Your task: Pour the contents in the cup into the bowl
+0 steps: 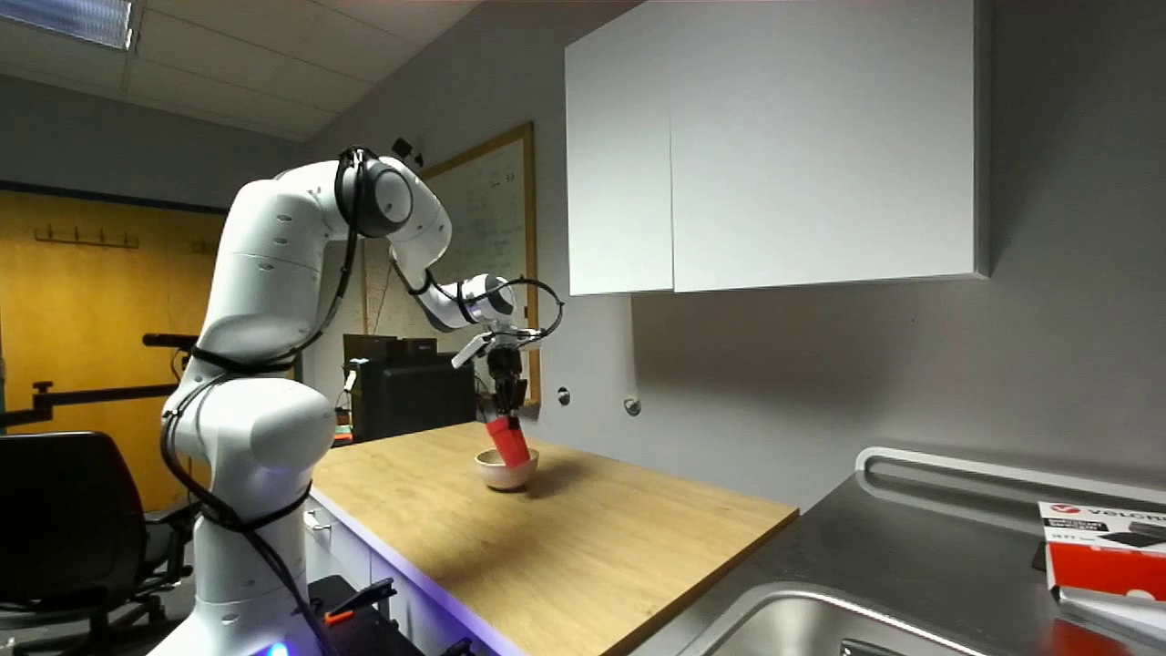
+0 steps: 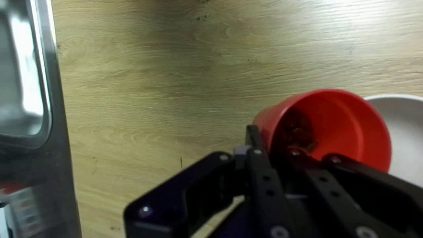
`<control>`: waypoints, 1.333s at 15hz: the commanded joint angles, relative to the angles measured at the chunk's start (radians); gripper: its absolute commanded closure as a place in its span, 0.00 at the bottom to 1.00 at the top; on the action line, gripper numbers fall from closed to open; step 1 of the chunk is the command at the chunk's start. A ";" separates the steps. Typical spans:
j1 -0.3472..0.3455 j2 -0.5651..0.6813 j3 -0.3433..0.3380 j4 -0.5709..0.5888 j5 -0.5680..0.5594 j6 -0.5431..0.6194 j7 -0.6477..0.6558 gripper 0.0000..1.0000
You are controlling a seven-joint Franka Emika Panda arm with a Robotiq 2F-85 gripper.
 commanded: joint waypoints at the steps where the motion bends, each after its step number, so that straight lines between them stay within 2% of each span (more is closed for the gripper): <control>1: 0.083 0.077 0.017 0.108 -0.134 -0.148 0.107 0.97; 6: 0.206 0.163 0.036 0.185 -0.320 -0.343 0.243 0.97; 10: 0.278 0.243 0.053 0.243 -0.449 -0.478 0.313 0.97; 13: 0.316 0.315 0.058 0.301 -0.528 -0.556 0.341 0.97; 20: 0.362 0.488 0.022 0.428 -0.697 -0.680 0.385 0.98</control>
